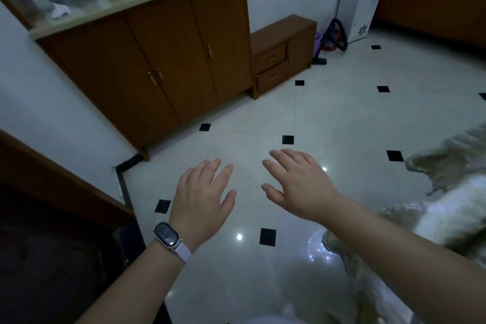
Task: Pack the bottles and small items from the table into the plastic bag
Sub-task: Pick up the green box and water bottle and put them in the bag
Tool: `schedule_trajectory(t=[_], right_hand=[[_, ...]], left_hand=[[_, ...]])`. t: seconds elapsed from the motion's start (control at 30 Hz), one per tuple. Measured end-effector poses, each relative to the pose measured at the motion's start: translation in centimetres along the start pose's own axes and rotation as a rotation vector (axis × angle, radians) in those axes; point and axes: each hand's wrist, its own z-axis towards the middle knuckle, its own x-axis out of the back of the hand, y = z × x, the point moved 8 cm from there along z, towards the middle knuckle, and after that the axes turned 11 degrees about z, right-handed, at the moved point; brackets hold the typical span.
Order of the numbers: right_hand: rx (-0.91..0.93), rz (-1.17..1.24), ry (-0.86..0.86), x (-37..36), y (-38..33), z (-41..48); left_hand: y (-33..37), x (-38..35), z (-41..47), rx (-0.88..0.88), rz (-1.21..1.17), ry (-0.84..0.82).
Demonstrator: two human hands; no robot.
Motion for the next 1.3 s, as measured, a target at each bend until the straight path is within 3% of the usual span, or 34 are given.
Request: schedule_trajectory(t=[0.37,0.67,0.9,1.3], right_hand=[[-0.136,-0.123,-0.010,-4.3,9.6,12.0],[-0.392,-0.259,0.091,-1.9,16.9,24.0],[-0.602,-0.315,0.115,-0.4,25.1,23.4],[-0.768,-0.258,0.242,2.6,45.7,22.1]], left_hand=[[-4.5,-9.7,17.1,-0.137,-0.167,0.044],[-7.6,-14.1,35.4,-0.384,-0.279,0.143],[-1.5,-16.3,44.8,-0.581,-0.389,0.175],[15.1,-17.3,60.9,-0.793,-0.278,0.150]])
